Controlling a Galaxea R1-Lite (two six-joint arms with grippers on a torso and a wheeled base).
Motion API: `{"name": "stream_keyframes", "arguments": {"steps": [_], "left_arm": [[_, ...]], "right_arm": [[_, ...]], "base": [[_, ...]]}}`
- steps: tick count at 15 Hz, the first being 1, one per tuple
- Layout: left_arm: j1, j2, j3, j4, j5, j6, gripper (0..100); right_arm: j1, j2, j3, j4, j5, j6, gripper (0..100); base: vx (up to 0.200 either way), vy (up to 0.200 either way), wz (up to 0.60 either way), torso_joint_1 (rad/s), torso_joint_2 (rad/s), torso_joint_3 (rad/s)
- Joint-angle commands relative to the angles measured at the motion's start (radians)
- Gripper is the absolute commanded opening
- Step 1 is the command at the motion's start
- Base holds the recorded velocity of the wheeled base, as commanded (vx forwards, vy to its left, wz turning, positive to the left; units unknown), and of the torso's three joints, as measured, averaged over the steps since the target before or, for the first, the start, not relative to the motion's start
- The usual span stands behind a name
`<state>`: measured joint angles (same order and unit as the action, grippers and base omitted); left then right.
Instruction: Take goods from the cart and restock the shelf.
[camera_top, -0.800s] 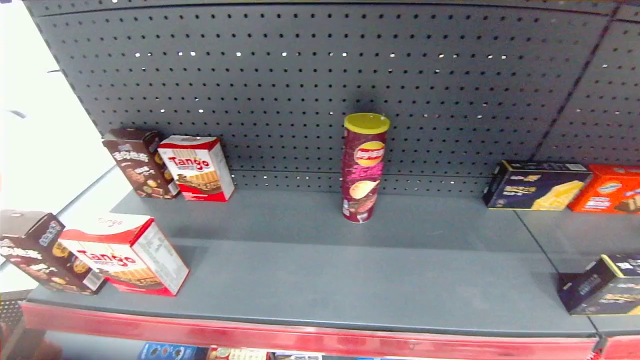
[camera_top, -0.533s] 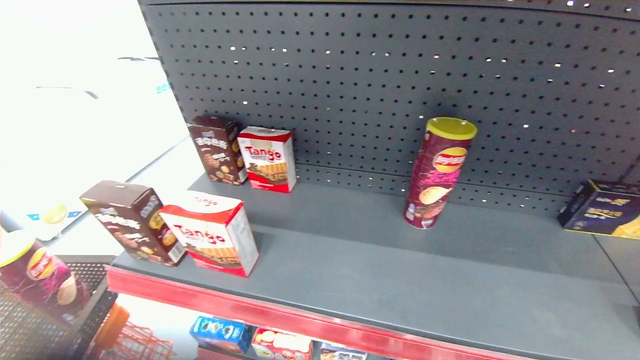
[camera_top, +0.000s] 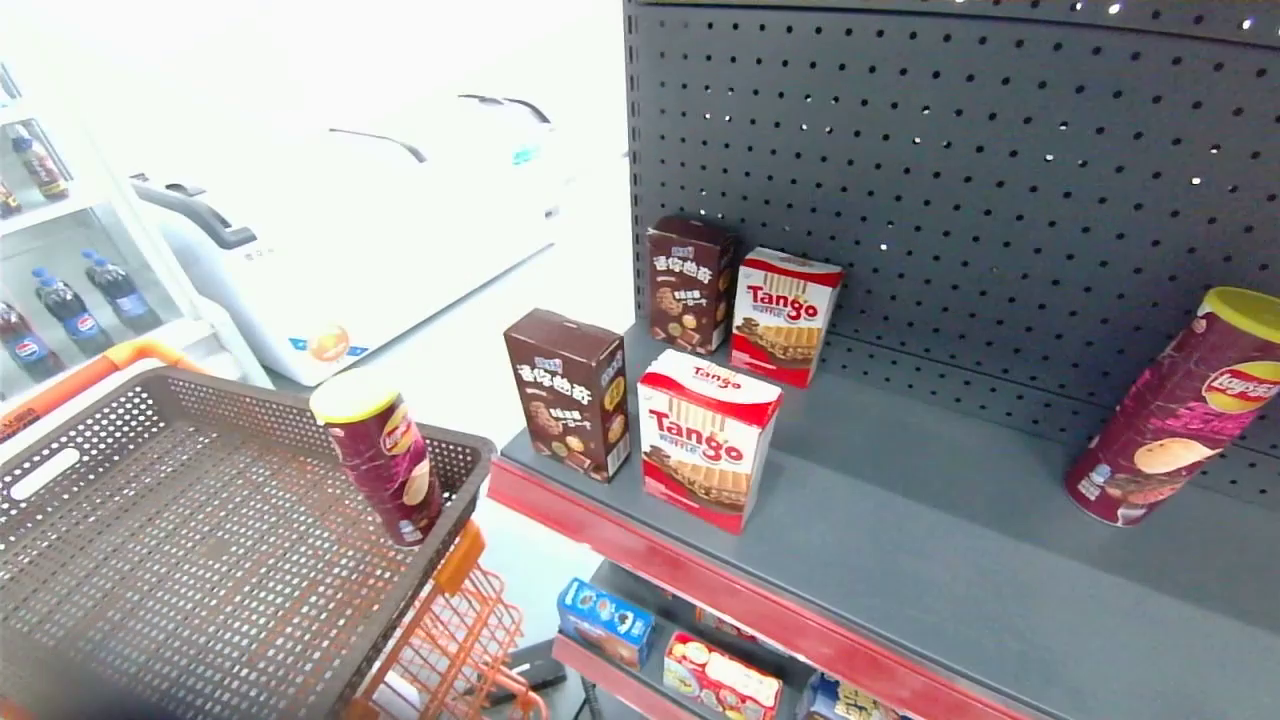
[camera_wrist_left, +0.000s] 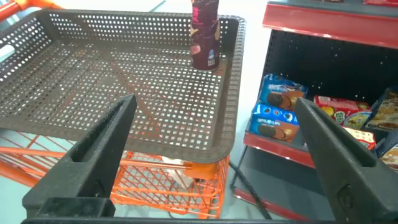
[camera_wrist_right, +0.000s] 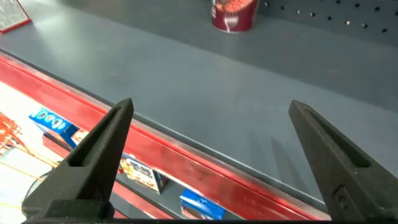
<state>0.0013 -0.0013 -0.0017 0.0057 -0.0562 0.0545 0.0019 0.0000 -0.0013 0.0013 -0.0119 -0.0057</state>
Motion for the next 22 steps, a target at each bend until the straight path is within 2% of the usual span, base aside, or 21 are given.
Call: {"name": "stream_keyframes", "arguments": {"steps": [1,10,11,13,15,16,17,18,20,21,22], "left_arm": [[0.000,0.001,0.000,0.000,-0.001,-0.001,100],[0.002,0.001,-0.004,0.005,0.004,-0.004,100],[0.003,0.009,-0.035,0.008,0.018,-0.002,100],[-0.001,0.254,-0.213,0.040,0.024,-0.007,100],[-0.003,0.435,-0.302,0.039,0.019,-0.013,100],[-0.095,0.558,-0.331,0.003,0.030,-0.015,100],[-0.150,0.638,-0.330,-0.041,0.079,-0.028,100],[-0.147,0.707,-0.325,-0.089,0.111,-0.045,100],[-0.122,0.817,-0.319,-0.184,0.113,-0.048,100],[-0.110,0.897,-0.320,-0.283,0.113,-0.050,100],[-0.104,0.954,-0.322,-0.339,0.111,-0.051,100]], "right_arm": [[0.001,0.000,0.001,0.000,0.000,0.000,100],[0.001,0.000,0.001,0.000,0.000,0.000,100],[0.001,0.000,0.001,0.000,0.000,0.000,100],[0.001,0.000,0.001,0.000,0.000,0.000,100],[0.001,0.000,0.000,0.000,0.000,0.000,100],[0.001,0.000,0.000,0.000,0.000,0.000,100],[0.001,0.000,0.000,0.000,0.000,0.000,100],[0.001,0.000,0.000,0.000,0.000,0.000,100],[0.001,0.000,0.000,0.000,0.000,0.000,100],[0.001,0.000,0.001,0.000,0.000,0.000,100],[0.001,0.000,0.000,0.000,0.000,0.000,100]], "base": [[0.000,0.000,0.00,0.000,0.00,0.000],[0.000,0.000,0.00,0.000,0.00,0.000],[0.000,0.000,0.00,0.000,0.00,0.000],[0.000,0.000,0.00,0.000,0.00,0.000],[0.000,0.000,0.00,0.000,0.00,0.000],[0.000,0.000,0.00,0.000,0.00,0.000],[0.000,0.000,0.00,0.000,0.00,0.000],[0.000,0.000,0.00,0.000,0.00,0.000],[0.000,0.000,0.00,0.000,0.00,0.000],[0.000,0.000,0.00,0.000,0.00,0.000],[0.000,0.000,0.00,0.000,0.00,0.000]]}}
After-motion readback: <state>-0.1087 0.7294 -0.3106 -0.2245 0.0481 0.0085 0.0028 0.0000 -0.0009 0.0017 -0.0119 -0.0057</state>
